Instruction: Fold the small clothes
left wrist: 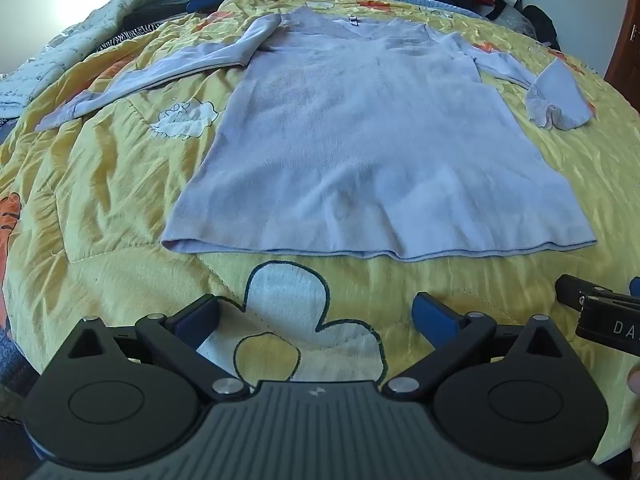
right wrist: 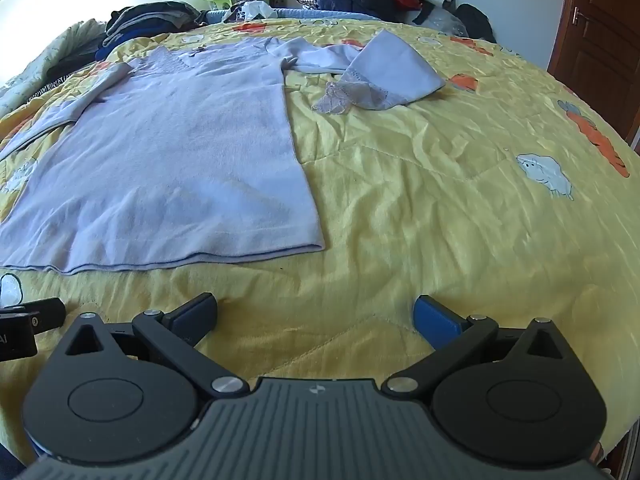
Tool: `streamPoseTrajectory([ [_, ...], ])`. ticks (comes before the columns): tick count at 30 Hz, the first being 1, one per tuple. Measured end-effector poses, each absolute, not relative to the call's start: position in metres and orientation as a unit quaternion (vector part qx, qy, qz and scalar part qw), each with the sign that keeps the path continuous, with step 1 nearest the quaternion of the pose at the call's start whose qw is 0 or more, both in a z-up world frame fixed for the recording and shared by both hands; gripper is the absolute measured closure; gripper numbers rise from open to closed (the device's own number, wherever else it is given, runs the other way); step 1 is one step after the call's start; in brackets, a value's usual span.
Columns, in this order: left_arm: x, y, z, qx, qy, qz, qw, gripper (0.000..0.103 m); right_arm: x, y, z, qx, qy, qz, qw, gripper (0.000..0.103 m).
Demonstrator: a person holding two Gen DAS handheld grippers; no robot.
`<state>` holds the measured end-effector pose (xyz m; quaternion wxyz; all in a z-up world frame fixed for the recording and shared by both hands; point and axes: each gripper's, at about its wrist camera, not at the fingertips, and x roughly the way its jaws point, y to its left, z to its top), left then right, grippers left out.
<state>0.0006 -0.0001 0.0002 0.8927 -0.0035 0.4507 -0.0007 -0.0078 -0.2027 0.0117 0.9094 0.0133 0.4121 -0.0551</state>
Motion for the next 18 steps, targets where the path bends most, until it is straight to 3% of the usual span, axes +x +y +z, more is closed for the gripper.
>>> streamPoseTrajectory([
  [18, 0.0015, 0.0029, 0.0002, -0.007, 0.446, 0.002, 0.895, 0.0, -0.01, -0.2025, 0.011, 0.014, 0.41, -0.055, 0.911, 0.0],
])
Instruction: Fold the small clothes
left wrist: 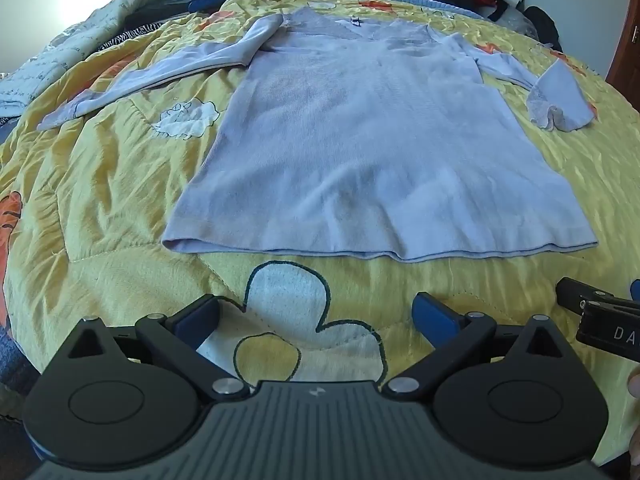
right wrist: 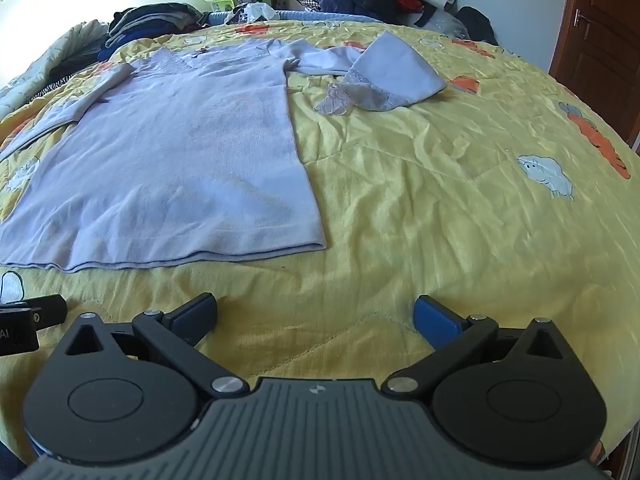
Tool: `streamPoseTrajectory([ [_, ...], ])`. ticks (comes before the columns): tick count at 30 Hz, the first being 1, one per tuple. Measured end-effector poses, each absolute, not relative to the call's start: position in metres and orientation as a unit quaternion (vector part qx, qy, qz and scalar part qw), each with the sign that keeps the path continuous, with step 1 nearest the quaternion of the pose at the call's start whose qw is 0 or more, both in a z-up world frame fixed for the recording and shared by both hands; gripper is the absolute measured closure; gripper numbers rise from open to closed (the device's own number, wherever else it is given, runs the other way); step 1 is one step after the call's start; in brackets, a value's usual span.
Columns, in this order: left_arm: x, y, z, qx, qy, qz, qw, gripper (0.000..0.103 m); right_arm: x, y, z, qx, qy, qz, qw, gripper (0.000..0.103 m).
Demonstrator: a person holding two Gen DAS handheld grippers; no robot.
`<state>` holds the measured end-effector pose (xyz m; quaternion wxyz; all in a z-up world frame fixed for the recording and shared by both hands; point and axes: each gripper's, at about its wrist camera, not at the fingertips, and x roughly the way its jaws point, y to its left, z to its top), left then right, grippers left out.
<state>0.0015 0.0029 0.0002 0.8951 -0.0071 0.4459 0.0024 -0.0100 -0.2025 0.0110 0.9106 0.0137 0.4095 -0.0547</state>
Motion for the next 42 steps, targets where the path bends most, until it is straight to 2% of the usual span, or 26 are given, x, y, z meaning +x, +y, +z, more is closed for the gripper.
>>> streamPoseTrajectory([
  [42, 0.0004, 0.001, 0.0004, -0.007, 0.445, 0.003, 0.896, 0.0, -0.0111, -0.202, 0.01, 0.013, 0.405, -0.055, 0.912, 0.0],
])
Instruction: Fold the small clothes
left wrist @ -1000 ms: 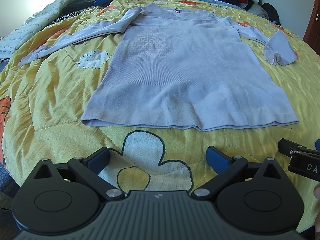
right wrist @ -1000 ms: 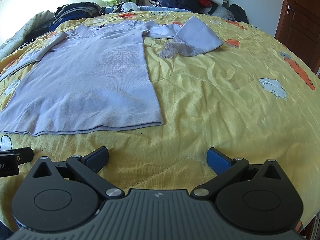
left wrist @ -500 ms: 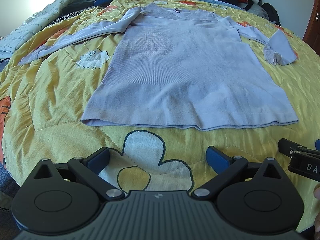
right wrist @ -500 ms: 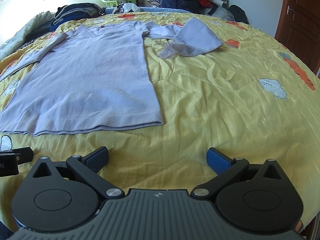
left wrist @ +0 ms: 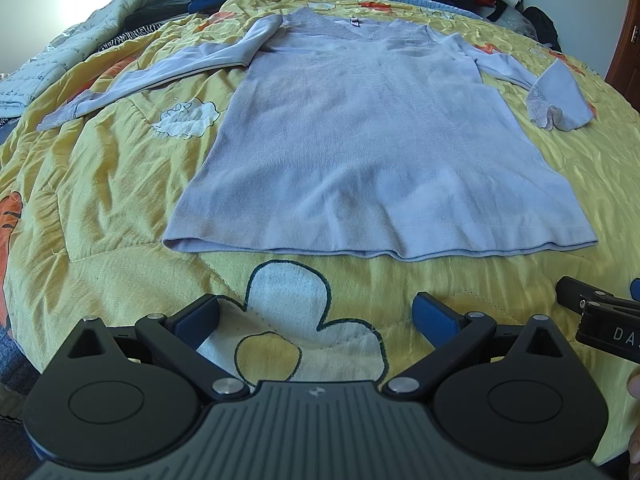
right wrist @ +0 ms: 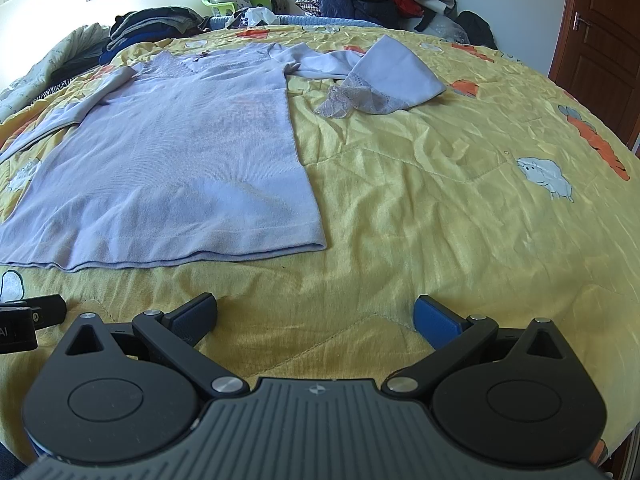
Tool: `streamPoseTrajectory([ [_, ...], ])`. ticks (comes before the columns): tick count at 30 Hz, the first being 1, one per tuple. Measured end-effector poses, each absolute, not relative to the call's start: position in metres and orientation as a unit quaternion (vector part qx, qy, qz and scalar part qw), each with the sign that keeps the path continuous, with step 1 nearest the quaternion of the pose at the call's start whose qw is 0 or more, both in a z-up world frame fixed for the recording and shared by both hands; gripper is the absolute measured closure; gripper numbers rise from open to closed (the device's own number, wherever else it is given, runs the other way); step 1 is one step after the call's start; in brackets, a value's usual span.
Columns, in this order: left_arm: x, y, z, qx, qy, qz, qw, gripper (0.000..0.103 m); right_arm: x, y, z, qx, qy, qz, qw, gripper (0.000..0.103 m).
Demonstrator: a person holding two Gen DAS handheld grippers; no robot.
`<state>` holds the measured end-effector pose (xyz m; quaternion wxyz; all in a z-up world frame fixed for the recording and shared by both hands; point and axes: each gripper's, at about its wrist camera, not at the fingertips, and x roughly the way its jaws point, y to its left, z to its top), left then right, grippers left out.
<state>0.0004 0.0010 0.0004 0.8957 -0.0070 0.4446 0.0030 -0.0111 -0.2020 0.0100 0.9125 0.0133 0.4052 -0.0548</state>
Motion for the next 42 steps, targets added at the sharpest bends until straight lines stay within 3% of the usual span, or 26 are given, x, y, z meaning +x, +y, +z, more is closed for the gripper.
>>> streamPoseTrajectory([
  [19, 0.0, 0.001, 0.0, -0.007, 0.443, 0.003, 0.896, 0.0, -0.014, -0.204, 0.01, 0.01, 0.385, -0.046, 0.922, 0.0],
  [30, -0.017, 0.0, -0.004, 0.0, 0.399, -0.002, 0.917, 0.0, -0.009, -0.213, 0.014, 0.011, 0.397, -0.016, 0.917, 0.001],
  [36, -0.022, 0.016, 0.013, -0.037, 0.381, 0.023, 0.923, 0.0, 0.01, -0.256, 0.052, 0.068, 0.326, 0.015, 0.943, 0.001],
  [42, -0.015, 0.028, 0.053, -0.065, 0.299, 0.032, 0.952, 0.0, 0.067, -0.363, 0.083, 0.276, 0.255, 0.009, 0.927, 0.019],
])
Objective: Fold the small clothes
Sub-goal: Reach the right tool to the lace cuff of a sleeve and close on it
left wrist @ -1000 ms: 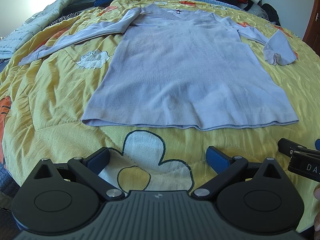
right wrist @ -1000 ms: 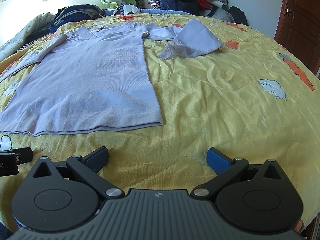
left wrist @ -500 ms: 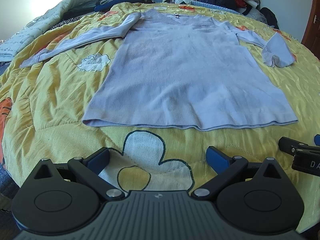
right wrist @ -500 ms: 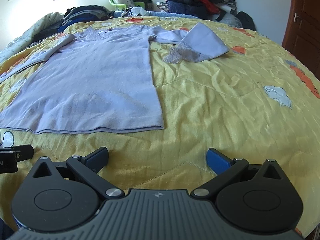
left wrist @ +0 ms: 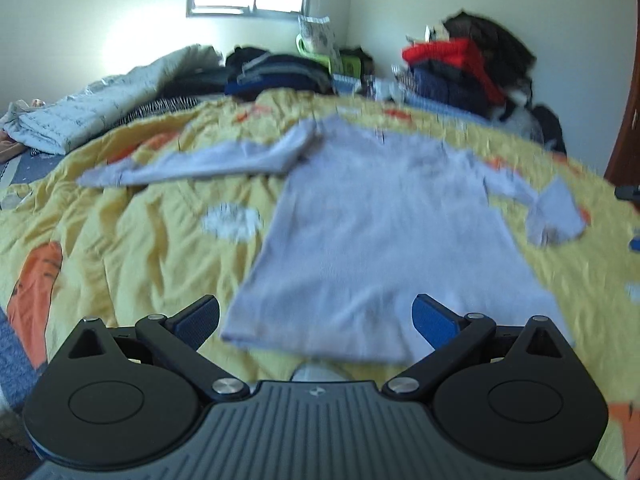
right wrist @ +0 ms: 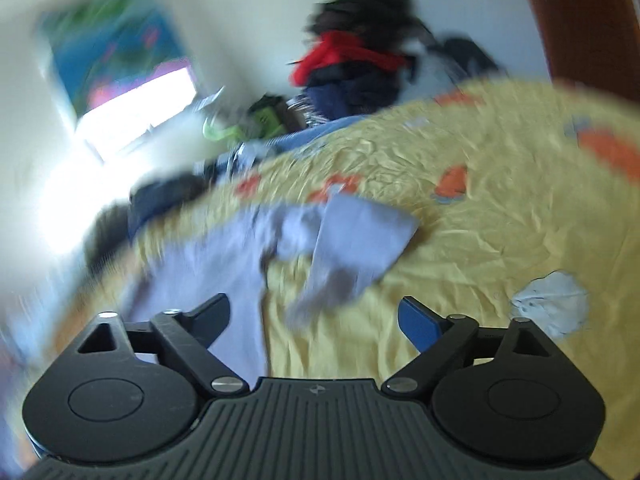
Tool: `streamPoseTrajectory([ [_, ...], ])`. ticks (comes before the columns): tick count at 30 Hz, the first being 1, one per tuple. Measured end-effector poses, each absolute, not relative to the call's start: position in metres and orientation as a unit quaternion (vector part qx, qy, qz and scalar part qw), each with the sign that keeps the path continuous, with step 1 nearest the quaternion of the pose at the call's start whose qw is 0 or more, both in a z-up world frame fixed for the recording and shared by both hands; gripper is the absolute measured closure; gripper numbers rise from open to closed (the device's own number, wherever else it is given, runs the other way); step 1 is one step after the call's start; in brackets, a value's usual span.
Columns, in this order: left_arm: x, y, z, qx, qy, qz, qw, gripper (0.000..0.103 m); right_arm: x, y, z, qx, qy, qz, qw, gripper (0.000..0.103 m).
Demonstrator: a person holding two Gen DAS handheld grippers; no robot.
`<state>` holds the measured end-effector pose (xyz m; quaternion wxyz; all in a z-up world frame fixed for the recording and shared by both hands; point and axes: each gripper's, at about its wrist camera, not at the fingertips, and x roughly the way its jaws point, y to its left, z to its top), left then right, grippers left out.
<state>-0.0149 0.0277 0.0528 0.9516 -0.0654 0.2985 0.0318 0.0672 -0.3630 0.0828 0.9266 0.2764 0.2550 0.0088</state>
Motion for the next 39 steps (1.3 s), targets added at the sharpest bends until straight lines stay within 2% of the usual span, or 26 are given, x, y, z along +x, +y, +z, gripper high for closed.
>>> streamPoseTrajectory([
  [2, -0.005, 0.028, 0.055, -0.079, 0.292, 0.034, 0.953, 0.0, 0.094, -0.397, 0.075, 0.371, 0.27, 0.011, 0.888, 0.029],
  [4, 0.008, 0.027, 0.053, -0.088, 0.301, 0.035, 0.949, 0.0, 0.118, -0.417, 0.064, 0.428, 0.293, 0.025, 0.854, 0.046],
  [7, 0.018, 0.02, 0.046, -0.093, 0.316, 0.029, 0.944, 0.0, 0.149, -0.414, 0.055, 0.425, 0.334, 0.046, 0.84, 0.046],
  [10, 0.023, 0.012, 0.042, -0.08, 0.325, 0.023, 0.942, 0.0, 0.168, -0.382, 0.059, 0.324, 0.359, 0.069, 0.873, 0.046],
  [12, 0.026, 0.008, 0.039, -0.07, 0.331, 0.023, 0.941, 0.0, 0.166, -0.347, 0.071, 0.171, 0.354, 0.092, 0.915, 0.044],
  [14, 0.028, 0.009, 0.037, -0.072, 0.335, 0.024, 0.939, 0.0, 0.156, -0.308, 0.075, -0.019, 0.331, 0.116, 0.936, 0.036],
  [17, 0.032, 0.014, 0.034, -0.082, 0.342, 0.032, 0.936, 0.0, 0.146, -0.275, 0.064, -0.184, 0.312, 0.149, 0.92, 0.033],
  [19, 0.034, 0.017, 0.033, -0.085, 0.345, 0.035, 0.934, 0.0, 0.149, -0.267, 0.055, -0.216, 0.33, 0.167, 0.904, 0.03],
  [25, 0.039, 0.02, 0.031, -0.084, 0.351, 0.038, 0.932, 0.0, 0.162, -0.266, 0.042, -0.227, 0.353, 0.17, 0.891, 0.033],
  [26, 0.04, 0.021, 0.03, -0.086, 0.353, 0.038, 0.931, 0.0, 0.168, -0.268, 0.038, -0.225, 0.355, 0.173, 0.891, 0.035],
  [28, 0.041, 0.022, 0.029, -0.089, 0.357, 0.04, 0.929, 0.0, 0.171, -0.272, 0.038, -0.218, 0.361, 0.171, 0.89, 0.046],
  [33, 0.042, 0.022, 0.028, -0.092, 0.36, 0.038, 0.928, 0.0, 0.187, -0.284, 0.036, -0.192, 0.379, 0.175, 0.888, 0.055],
  [34, 0.042, 0.021, 0.028, -0.091, 0.359, 0.037, 0.928, 0.0, 0.187, -0.286, 0.036, -0.185, 0.38, 0.177, 0.889, 0.071],
  [35, 0.043, 0.021, 0.028, -0.09, 0.359, 0.037, 0.928, 0.0, 0.19, -0.289, 0.037, -0.173, 0.383, 0.179, 0.89, 0.079],
  [36, 0.043, 0.021, 0.028, -0.09, 0.359, 0.037, 0.928, 0.0, 0.19, -0.292, 0.038, -0.16, 0.385, 0.18, 0.891, 0.085],
  [39, 0.044, 0.022, 0.03, -0.095, 0.356, 0.037, 0.929, 0.0, 0.193, -0.298, 0.042, -0.13, 0.381, 0.182, 0.897, 0.089],
])
